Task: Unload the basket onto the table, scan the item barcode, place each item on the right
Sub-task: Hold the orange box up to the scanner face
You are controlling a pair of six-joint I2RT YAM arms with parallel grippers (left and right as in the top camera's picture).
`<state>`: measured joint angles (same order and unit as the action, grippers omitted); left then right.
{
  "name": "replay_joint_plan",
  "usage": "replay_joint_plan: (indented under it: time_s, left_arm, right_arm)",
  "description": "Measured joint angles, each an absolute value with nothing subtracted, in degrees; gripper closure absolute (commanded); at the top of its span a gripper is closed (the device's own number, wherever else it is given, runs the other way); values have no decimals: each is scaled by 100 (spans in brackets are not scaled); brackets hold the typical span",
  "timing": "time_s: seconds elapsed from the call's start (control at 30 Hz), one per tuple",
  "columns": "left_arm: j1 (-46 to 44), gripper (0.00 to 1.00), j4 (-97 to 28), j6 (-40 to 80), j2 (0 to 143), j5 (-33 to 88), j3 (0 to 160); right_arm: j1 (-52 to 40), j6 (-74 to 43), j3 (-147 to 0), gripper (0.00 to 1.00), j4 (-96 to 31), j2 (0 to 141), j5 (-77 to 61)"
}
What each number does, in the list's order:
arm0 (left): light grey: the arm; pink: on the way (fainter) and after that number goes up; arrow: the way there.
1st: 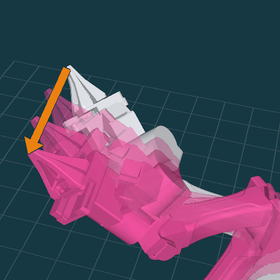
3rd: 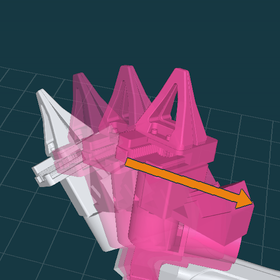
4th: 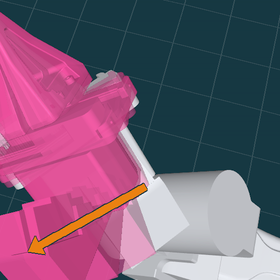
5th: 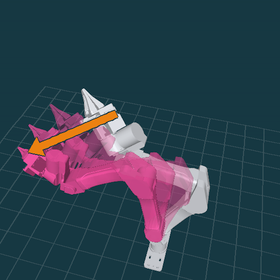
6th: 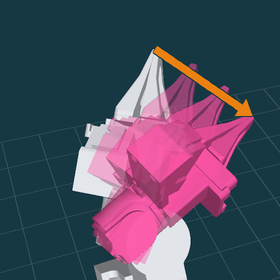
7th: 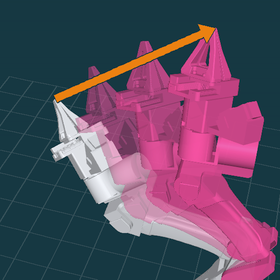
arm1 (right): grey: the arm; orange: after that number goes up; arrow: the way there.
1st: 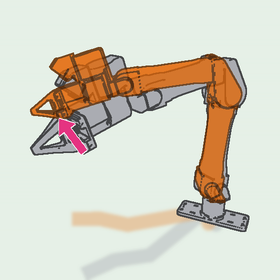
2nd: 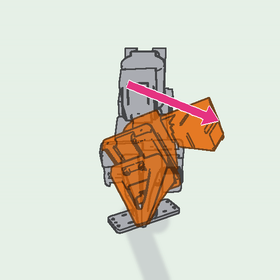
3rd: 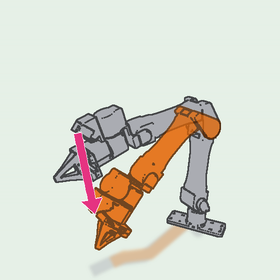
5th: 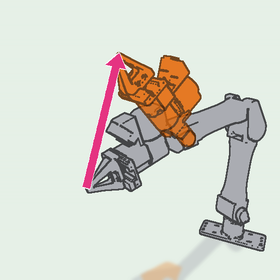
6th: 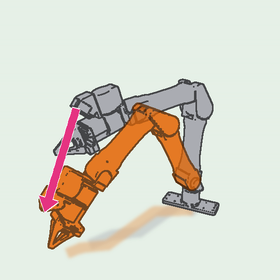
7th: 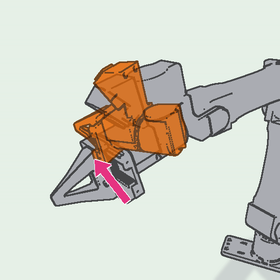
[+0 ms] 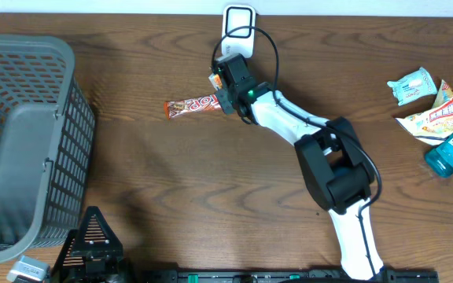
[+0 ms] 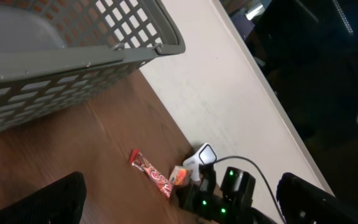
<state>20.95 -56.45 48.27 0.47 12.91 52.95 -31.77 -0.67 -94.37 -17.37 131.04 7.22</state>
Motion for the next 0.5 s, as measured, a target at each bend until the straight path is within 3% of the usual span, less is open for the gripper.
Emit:
replay_joint_plan:
  time_s: [0.17,0.23,0.33,0.43,0.5]
  left_arm:
    - [2095,2,-5645,4827,47,1293,5295]
    - [2097,2,-5645,4825,47,1293,5295]
    - [2097,2,-5642,4825,47,1293,5295]
    - [2097,2,-5645,4834,47,1293,5295]
    - [2095,2,-5642,4869,47,1291,5295]
  right_arm:
    - [-3162,-287,-9386,93,-2659,12580,882]
    - [-3162,-445,-9386,81,-2816,12287,904]
    - [-3162,-666,-9386,55,-2856,11880,919]
    - [-3162,-845,-9391,41,-2617,11671,930]
    - [-3162,-875,-9393,37,-2366,11681,923]
